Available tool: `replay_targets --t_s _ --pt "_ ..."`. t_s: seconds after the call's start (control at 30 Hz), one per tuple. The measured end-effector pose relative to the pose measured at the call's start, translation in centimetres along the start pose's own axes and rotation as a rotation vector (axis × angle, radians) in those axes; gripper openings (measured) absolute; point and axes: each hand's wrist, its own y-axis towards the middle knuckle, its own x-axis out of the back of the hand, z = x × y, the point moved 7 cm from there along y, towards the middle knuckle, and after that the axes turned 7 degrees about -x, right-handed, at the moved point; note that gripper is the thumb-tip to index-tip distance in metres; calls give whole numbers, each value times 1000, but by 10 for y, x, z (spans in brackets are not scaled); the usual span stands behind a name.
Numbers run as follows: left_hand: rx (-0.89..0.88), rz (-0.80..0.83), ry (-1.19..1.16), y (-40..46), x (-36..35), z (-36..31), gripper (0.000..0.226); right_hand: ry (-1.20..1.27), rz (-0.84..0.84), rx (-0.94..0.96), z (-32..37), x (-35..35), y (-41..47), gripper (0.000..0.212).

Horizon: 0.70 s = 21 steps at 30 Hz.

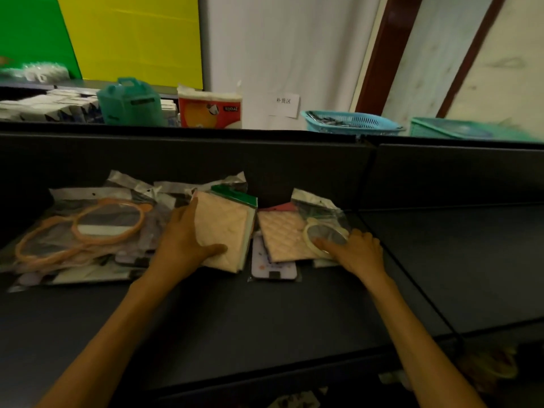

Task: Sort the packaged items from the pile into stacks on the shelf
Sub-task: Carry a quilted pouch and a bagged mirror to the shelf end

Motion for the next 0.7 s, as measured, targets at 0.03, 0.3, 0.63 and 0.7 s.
replay_targets --t_s 0.03,0.3,0.63,0.7 --pt "21 -15 -43 1 0 2 111 14 7 -6 -2 0 3 123" --pt "75 -46 -310 2 5 9 82 372 -104 50 -8 10 4 104" --pt "-59 -62 -445 3 1 -20 74 854 6 92 -18 17 1 79" --pt "-33 -79 -516 3 -3 -22 71 936 50 79 -22 17 -1 74"
